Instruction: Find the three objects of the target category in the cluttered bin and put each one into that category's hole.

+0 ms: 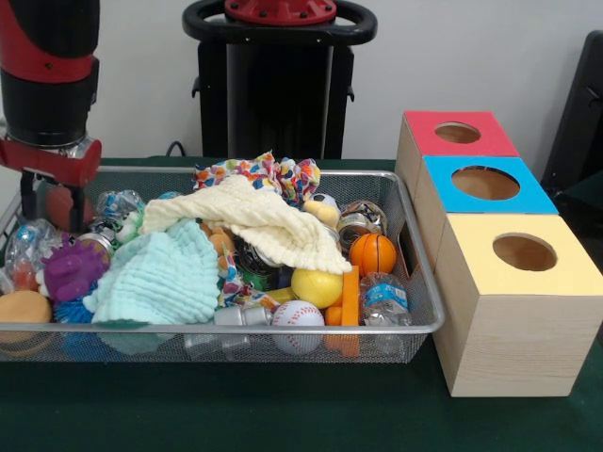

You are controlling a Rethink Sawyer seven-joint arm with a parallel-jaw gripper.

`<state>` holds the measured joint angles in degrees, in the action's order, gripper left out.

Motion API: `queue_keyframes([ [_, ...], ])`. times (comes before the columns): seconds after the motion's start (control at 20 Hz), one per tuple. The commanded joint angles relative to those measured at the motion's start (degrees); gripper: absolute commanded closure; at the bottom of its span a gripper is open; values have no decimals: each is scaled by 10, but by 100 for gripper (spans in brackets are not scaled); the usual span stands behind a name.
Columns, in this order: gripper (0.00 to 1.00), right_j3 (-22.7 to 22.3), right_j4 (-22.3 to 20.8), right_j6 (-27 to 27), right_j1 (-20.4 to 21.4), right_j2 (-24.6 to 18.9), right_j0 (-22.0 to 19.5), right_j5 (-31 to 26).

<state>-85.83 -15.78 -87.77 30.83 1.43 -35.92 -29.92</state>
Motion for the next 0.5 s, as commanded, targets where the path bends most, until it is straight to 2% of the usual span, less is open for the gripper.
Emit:
queue_keyframes([
  [0.05, 0, 2, 12, -35, -12, -37, -14, -28],
  [0.5, 0, 10, 12, -24, -31, -54, -28, -17],
])
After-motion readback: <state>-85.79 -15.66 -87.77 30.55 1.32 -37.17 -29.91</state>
